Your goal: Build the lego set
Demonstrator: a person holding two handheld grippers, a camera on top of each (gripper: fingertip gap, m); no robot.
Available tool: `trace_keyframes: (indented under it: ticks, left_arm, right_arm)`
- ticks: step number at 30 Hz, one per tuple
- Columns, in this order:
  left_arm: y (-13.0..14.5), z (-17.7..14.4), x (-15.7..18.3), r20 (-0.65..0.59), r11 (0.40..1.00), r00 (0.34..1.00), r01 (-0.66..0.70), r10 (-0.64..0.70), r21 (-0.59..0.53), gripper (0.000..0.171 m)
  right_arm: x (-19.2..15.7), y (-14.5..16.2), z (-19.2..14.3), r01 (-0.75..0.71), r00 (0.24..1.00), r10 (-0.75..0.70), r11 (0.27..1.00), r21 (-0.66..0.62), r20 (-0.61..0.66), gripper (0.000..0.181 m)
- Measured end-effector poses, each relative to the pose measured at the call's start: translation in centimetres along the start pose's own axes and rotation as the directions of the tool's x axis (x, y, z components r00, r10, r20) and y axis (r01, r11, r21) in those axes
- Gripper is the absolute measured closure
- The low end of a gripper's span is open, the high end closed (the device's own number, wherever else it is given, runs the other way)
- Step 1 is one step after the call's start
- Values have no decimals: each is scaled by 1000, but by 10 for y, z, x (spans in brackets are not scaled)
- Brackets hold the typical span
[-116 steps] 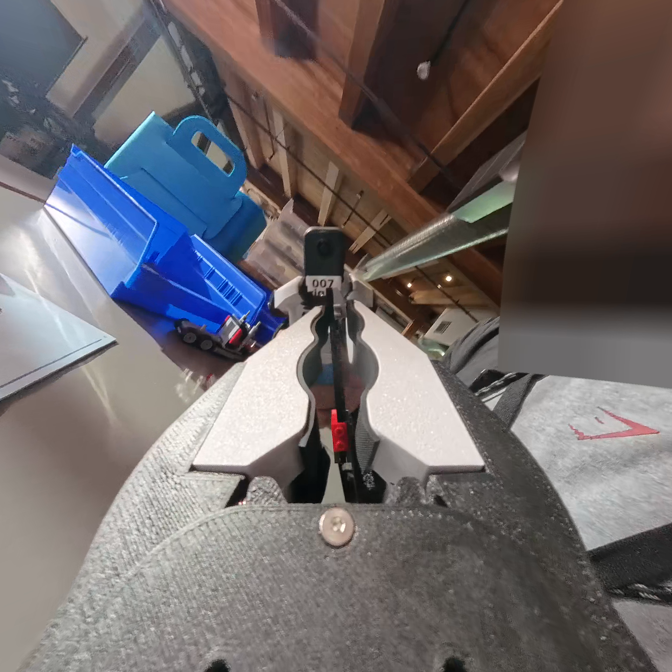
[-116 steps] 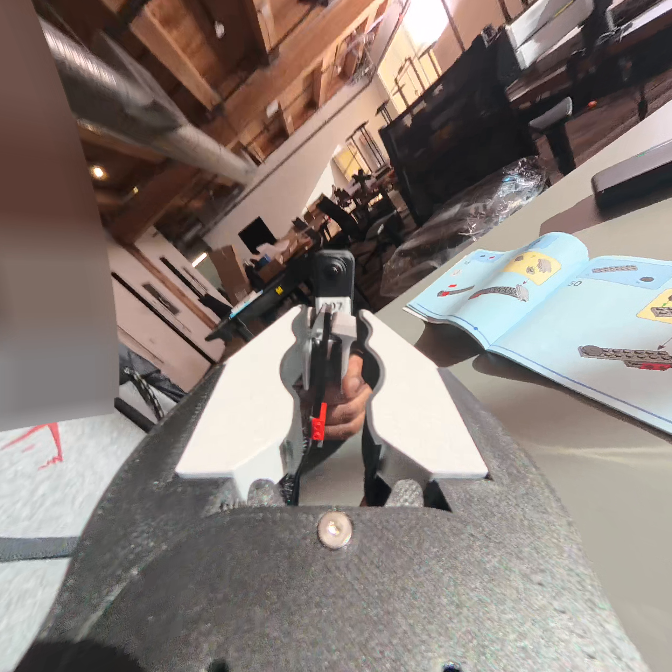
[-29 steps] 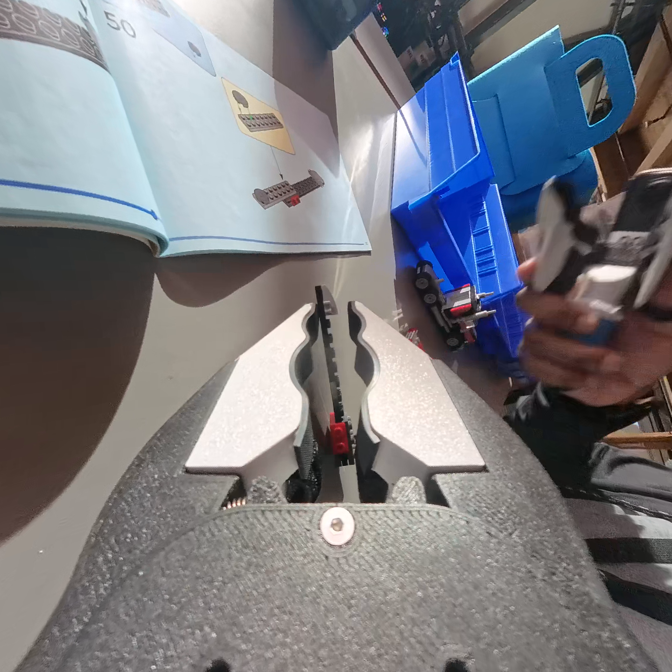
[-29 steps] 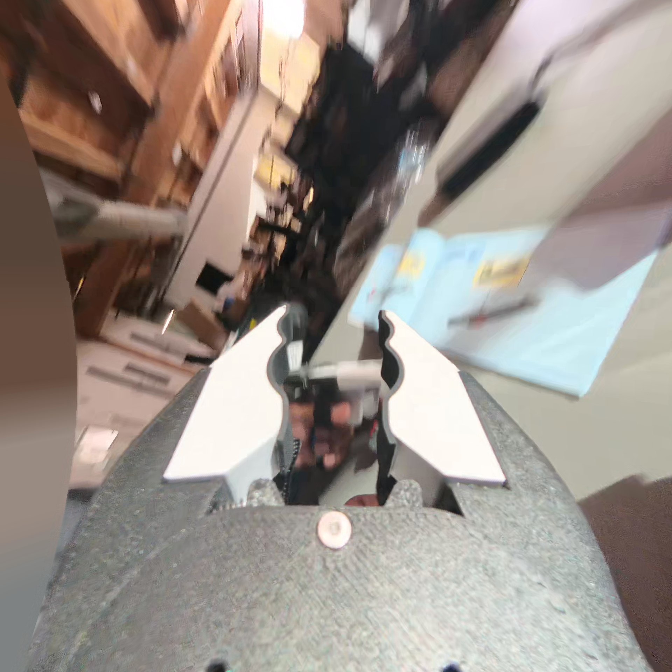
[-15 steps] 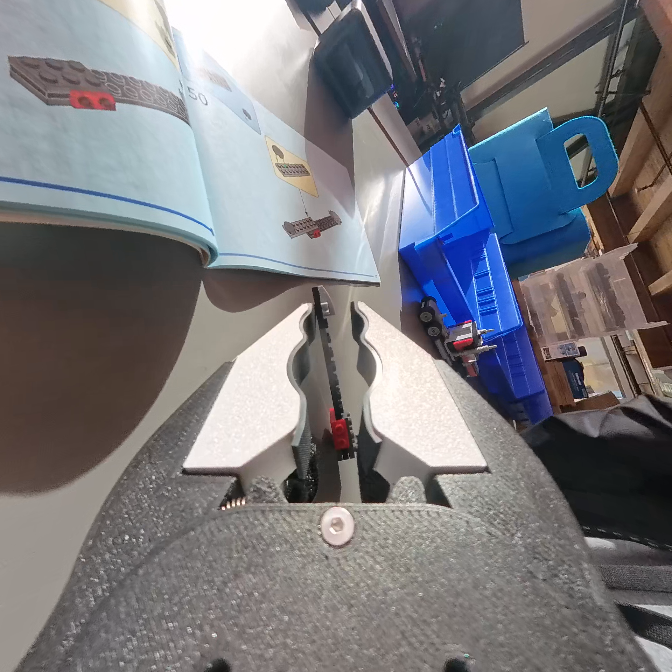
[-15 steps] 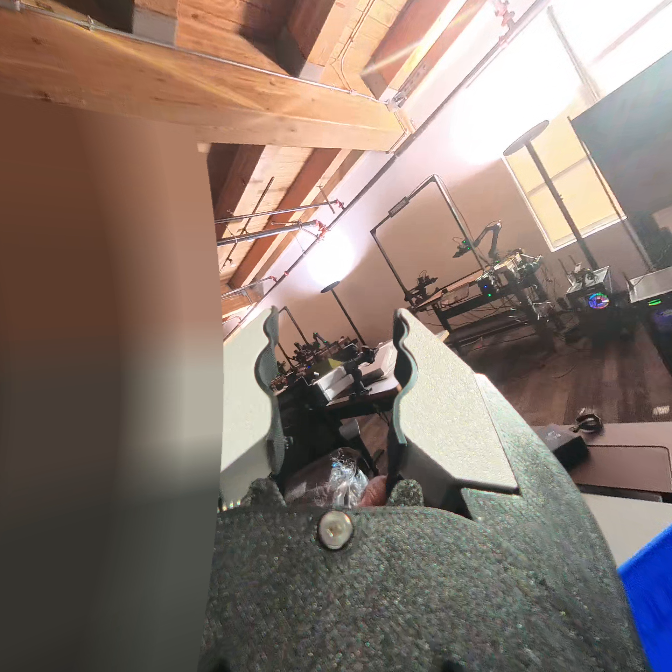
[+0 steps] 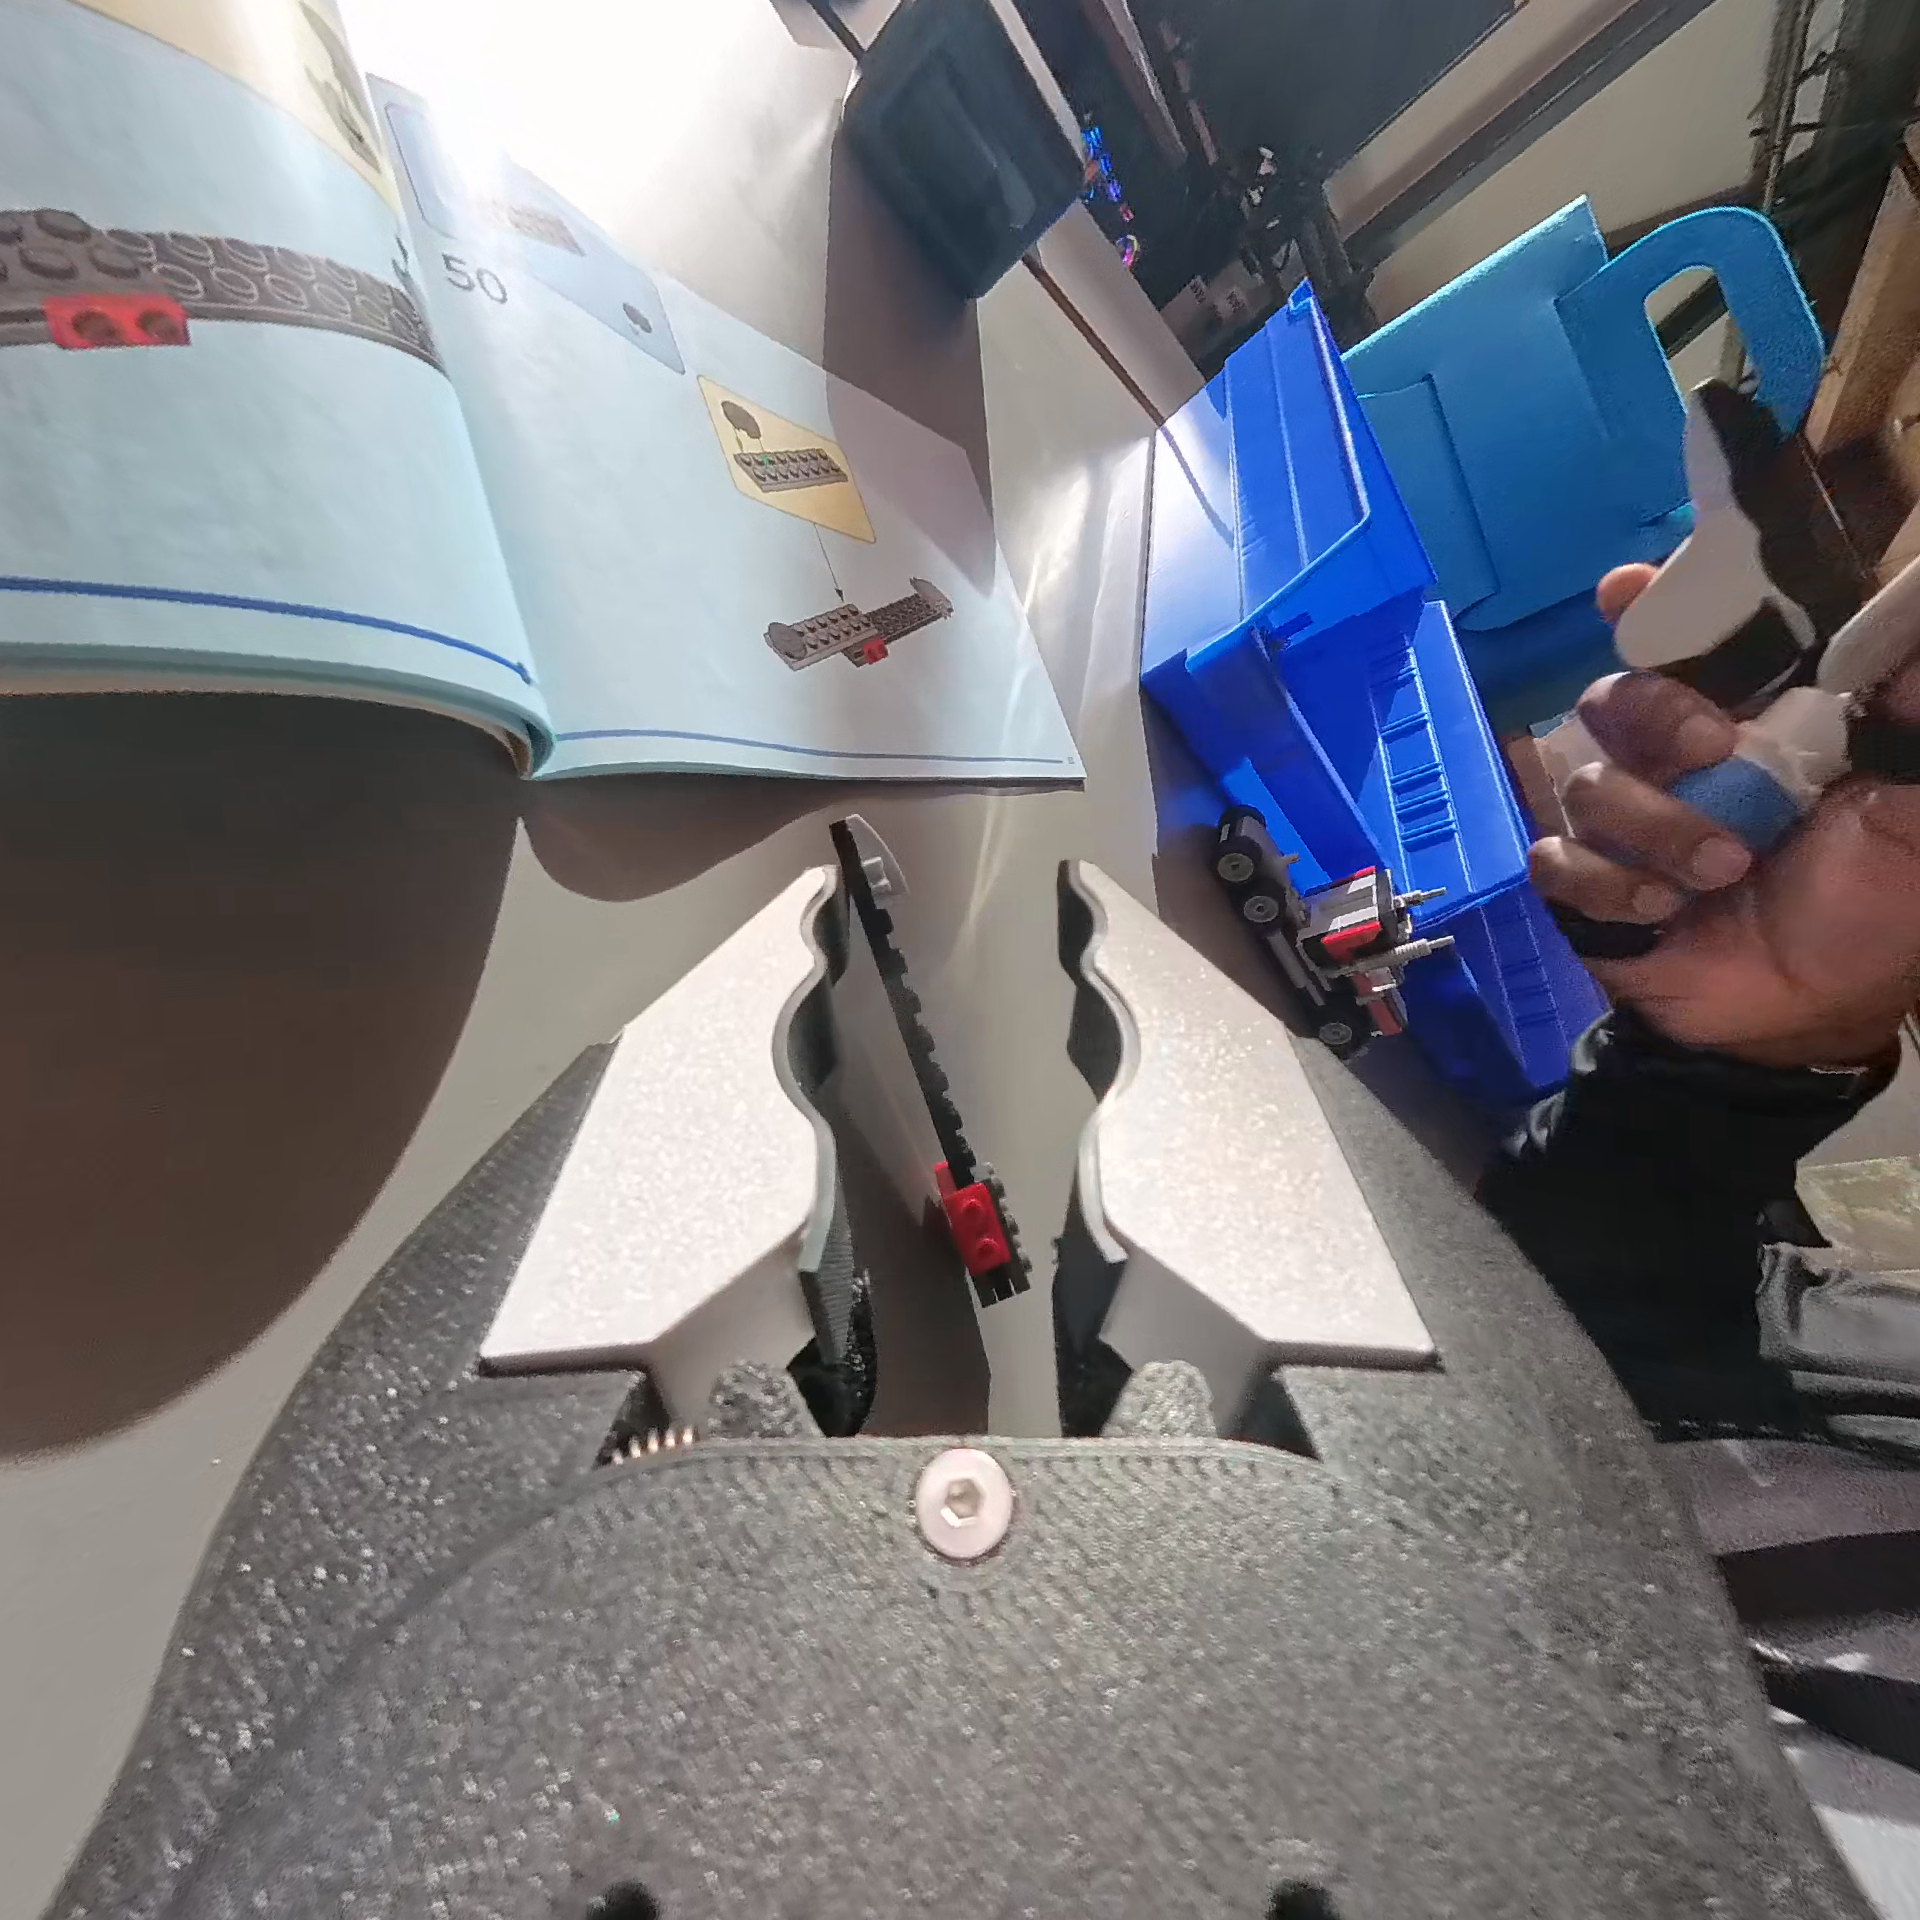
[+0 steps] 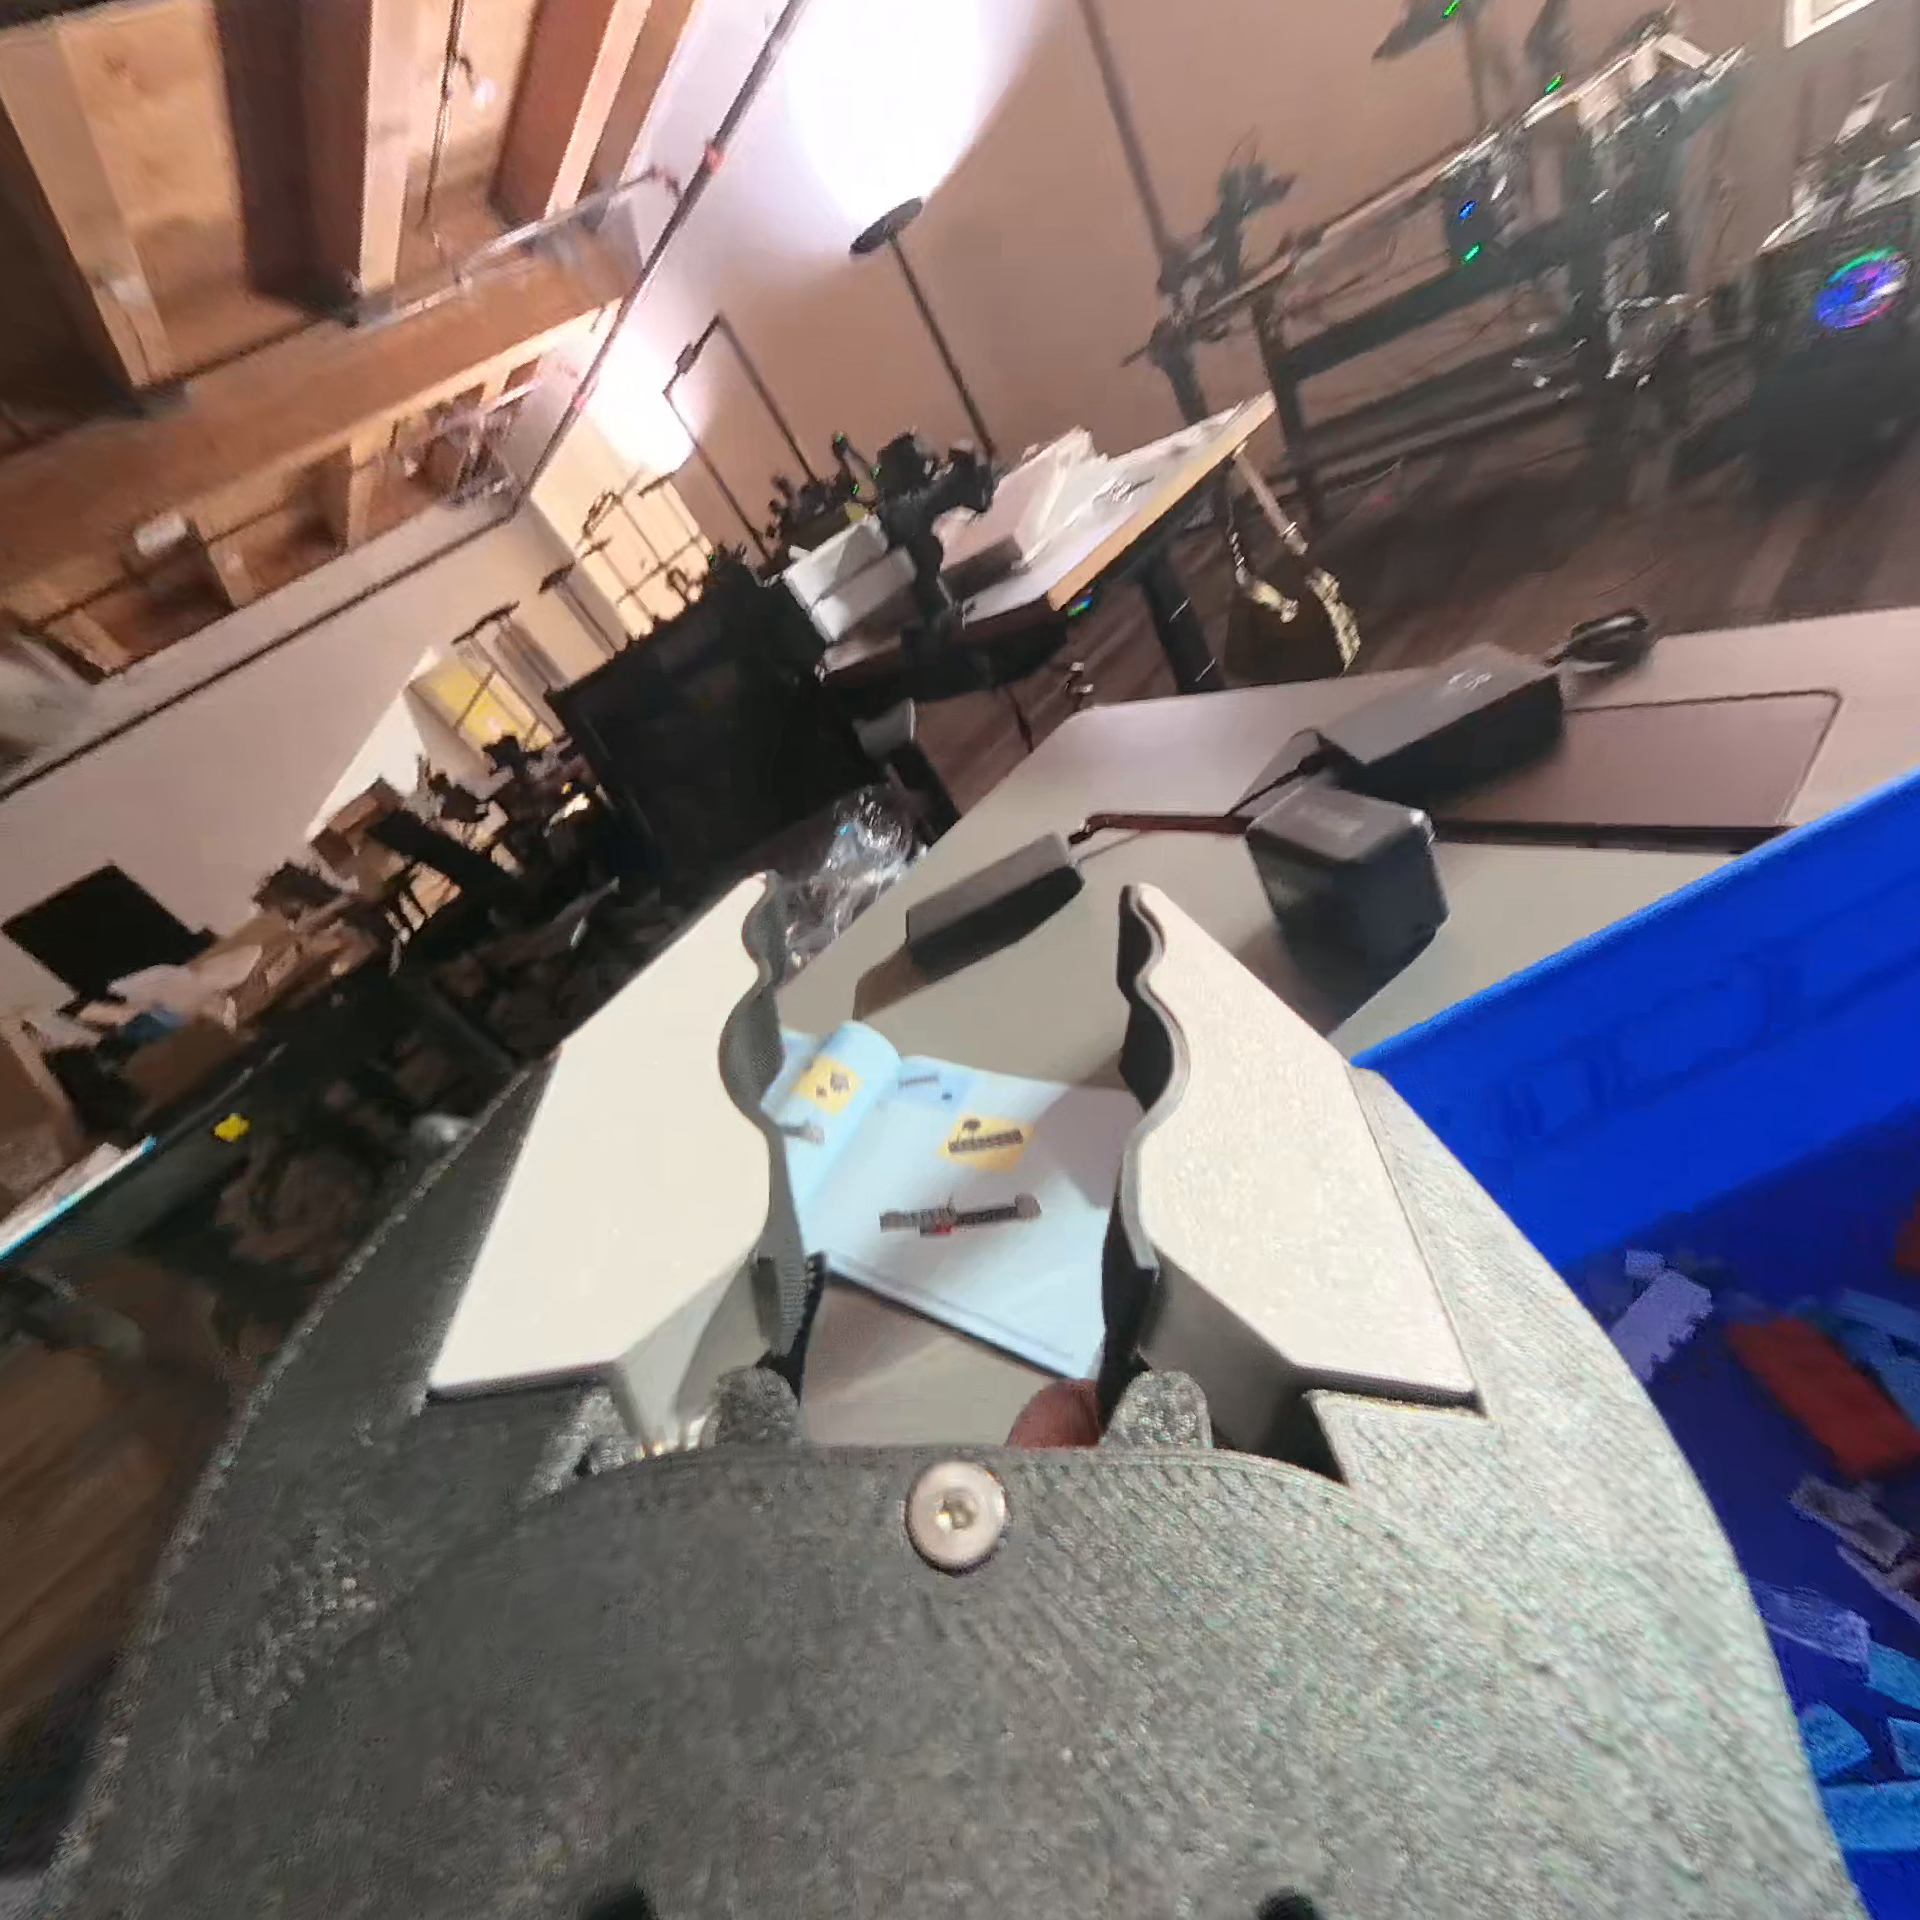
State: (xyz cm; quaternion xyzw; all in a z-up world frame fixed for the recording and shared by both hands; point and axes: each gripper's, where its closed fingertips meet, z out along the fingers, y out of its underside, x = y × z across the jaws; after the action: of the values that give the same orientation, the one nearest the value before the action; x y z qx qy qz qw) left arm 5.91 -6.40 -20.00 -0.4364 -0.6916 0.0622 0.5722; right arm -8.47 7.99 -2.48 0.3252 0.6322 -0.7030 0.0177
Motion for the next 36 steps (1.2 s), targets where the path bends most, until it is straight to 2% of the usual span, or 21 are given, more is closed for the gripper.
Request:
trace_keyframes:
  ticks: [6, 8, 13, 19, 24, 33, 36]
  left_arm:
    - [1, -1, -3, 84, 996, 992, -92, 92, -6, 116]
    - [4, -1, -5, 125, 989, 982, -141, 144, -35, 113]
    - [6, -3, -13, 191, 975, 957, -203, 217, -89, 113]
    - [0, -11, -19, 218, 954, 929, -283, 299, -101, 109]
    - [-14, -23, -23, 218, 931, 905, -363, 364, -48, 104]
    - [-11, -19, -14, 126, 932, 924, -359, 362, -44, 99]
    - [-13, -21, -13, 102, 941, 935, -338, 339, -27, 99]
  right_arm:
    - [-2, 53, -3, 13, 995, -1, 992, -124, 102, 117]
    - [-12, 53, -8, 20, 989, -3, 993, -115, 149, 120]
    - [-21, 51, -18, 89, 985, -70, 990, -113, 158, 121]
    - [-24, 51, -35, 53, 980, -30, 993, -109, 198, 122]
    - [-23, 45, -66, 55, 981, -47, 998, -37, 190, 124]
    - [8, 35, -125, 70, 992, -86, 984, 162, 88, 126]
    - [26, 39, -139, 73, 996, -81, 984, 163, 43, 126]
